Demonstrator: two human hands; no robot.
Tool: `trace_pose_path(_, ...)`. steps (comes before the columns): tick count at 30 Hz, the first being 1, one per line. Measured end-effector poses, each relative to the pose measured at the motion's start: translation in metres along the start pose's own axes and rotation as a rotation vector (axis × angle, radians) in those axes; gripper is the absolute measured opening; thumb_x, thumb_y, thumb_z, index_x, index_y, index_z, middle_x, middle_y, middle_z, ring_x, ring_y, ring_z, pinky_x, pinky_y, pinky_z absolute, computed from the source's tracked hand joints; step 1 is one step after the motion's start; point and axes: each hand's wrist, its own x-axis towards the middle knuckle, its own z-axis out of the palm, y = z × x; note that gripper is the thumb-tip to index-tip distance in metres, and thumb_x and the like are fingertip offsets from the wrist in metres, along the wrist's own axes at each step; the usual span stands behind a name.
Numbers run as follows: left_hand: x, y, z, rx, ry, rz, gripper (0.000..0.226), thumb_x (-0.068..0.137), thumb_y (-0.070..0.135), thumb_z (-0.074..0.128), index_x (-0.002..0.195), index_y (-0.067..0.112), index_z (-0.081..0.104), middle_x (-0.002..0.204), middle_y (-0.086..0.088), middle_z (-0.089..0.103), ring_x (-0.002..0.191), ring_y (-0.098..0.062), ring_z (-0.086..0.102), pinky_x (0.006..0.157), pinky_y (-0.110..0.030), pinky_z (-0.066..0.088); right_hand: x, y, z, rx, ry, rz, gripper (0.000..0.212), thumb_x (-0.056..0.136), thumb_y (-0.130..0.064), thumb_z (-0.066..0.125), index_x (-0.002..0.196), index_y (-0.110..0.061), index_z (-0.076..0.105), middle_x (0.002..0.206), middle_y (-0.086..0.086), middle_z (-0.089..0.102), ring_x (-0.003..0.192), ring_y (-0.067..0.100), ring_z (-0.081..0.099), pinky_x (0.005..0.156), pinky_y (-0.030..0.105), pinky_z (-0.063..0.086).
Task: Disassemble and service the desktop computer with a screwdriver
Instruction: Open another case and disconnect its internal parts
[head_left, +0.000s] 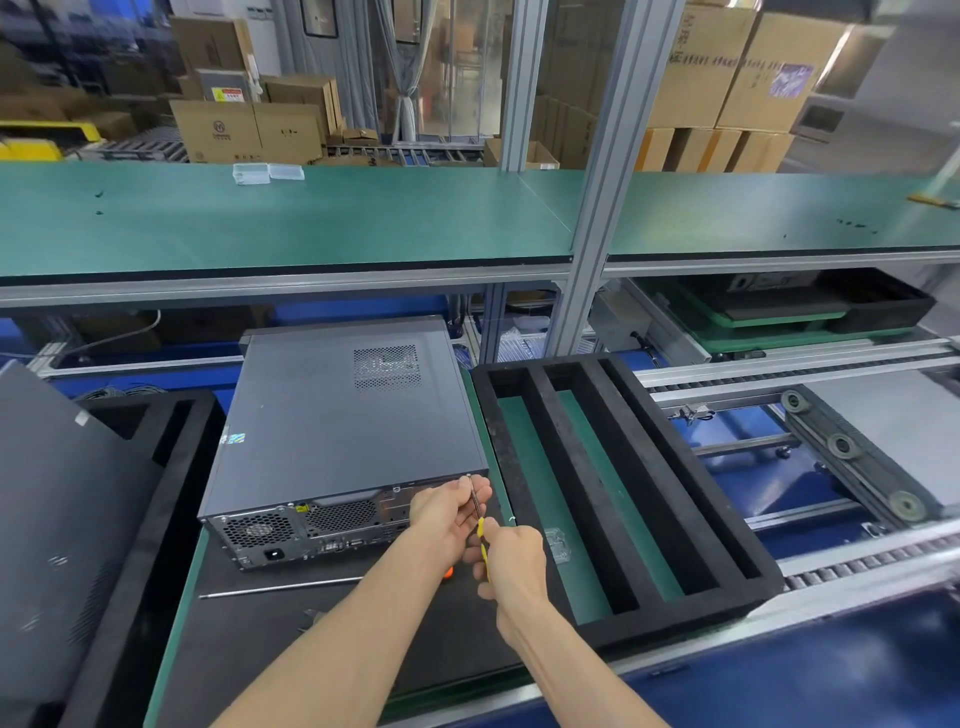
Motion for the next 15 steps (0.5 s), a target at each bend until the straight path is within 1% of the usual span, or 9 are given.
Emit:
trace_pose_path(3,0.001,-0.0001,0.0005,0.01,0.025,0.006,0.015,0.099,-0.004,0.052,0.104,-0.008,0.066,0.088,-0.016,0.075,0.074,-0.02,0.072,0.062,-0.03,0.055,-0.0013,0.0005,-0.0035,-0.003,-0.046,-0.06,0.029,0.09,-0.022,0.07,0.065,-0.008,0.065,0.059,0.005,0.063,0.049,0.015,0.048,0.042,0.024,0.036)
trace_pose_path(5,0.0008,-0.0001,0.001,0.009,0.03,0.003,0.016,0.099,-0.004,0.052,0.107,-0.009,0.066,0.095,-0.019,0.074,0.075,-0.021,0.071,0.061,-0.03,0.055,-0.0012,-0.0008,-0.0037,-0.001,-0.057,-0.061,0.028,0.088,-0.025,0.075,0.069,-0.007,0.066,0.058,0.003,0.06,0.049,0.014,0.046,0.041,0.024,0.034)
trace_pose_path(6,0.0007,0.0,0.0013,0.011,0.024,0.001,0.017,0.1,-0.003,0.051,0.106,-0.009,0.066,0.096,-0.019,0.074,0.073,-0.02,0.071,0.06,-0.029,0.055,-0.0002,-0.0015,-0.0028,0.003,-0.045,-0.043,0.029,0.09,-0.028,0.073,0.073,-0.006,0.067,0.058,0.003,0.062,0.05,0.014,0.047,0.042,0.024,0.034)
trace_pose_path(8,0.0003,-0.0002,0.0015,0.013,0.009,-0.002,0.018,0.101,-0.003,0.05,0.099,-0.007,0.067,0.085,-0.015,0.074,0.065,-0.017,0.07,0.06,-0.028,0.054,0.0021,-0.002,-0.0005,0.018,-0.001,0.014,0.032,0.099,-0.032,0.06,0.083,-0.006,0.068,0.063,0.005,0.069,0.054,0.016,0.052,0.043,0.025,0.038)
trace_pose_path(9,0.0002,-0.0006,0.0013,0.01,0.008,-0.002,0.019,0.101,-0.002,0.049,0.096,-0.006,0.067,0.08,-0.014,0.074,0.065,-0.017,0.07,0.062,-0.028,0.054,0.0024,-0.0019,0.0,0.012,0.018,0.029,0.033,0.101,-0.031,0.054,0.085,-0.006,0.069,0.066,0.007,0.071,0.055,0.016,0.054,0.044,0.025,0.04)
trace_pose_path(10,0.0003,-0.0012,0.0014,0.008,0.01,0.001,0.02,0.102,-0.001,0.049,0.096,-0.007,0.067,0.08,-0.014,0.074,0.068,-0.018,0.07,0.064,-0.029,0.054,0.0027,-0.0011,0.0002,-0.001,0.028,0.027,0.034,0.102,-0.029,0.052,0.084,-0.006,0.069,0.066,0.007,0.071,0.054,0.016,0.054,0.044,0.024,0.04)
trace_pose_path(11,0.0002,-0.0016,0.0016,0.008,0.013,0.004,0.019,0.102,0.001,0.05,0.1,-0.008,0.067,0.085,-0.015,0.074,0.071,-0.019,0.069,0.065,-0.029,0.053,0.0024,0.0003,-0.0003,-0.011,0.027,0.011,0.033,0.1,-0.028,0.054,0.079,-0.005,0.067,0.063,0.006,0.07,0.052,0.015,0.053,0.043,0.024,0.04)
trace_pose_path(13,0.0001,-0.0018,0.0019,0.012,0.033,0.009,0.018,0.102,0.003,0.052,0.104,-0.008,0.066,0.093,-0.018,0.074,0.074,-0.021,0.07,0.064,-0.03,0.054,0.0013,0.003,-0.0007,-0.024,-0.008,-0.032,0.03,0.093,-0.027,0.066,0.071,-0.006,0.062,0.058,0.004,0.063,0.049,0.015,0.049,0.042,0.024,0.038)
trace_pose_path(15,0.0002,-0.0016,0.0018,0.016,0.055,0.011,0.016,0.101,0.003,0.053,0.102,-0.006,0.067,0.09,-0.017,0.075,0.074,-0.021,0.072,0.062,-0.03,0.056,-0.0004,0.0034,-0.0005,-0.022,-0.048,-0.043,0.027,0.087,-0.027,0.075,0.081,-0.005,0.06,0.063,0.006,0.06,0.05,0.015,0.045,0.04,0.024,0.034)
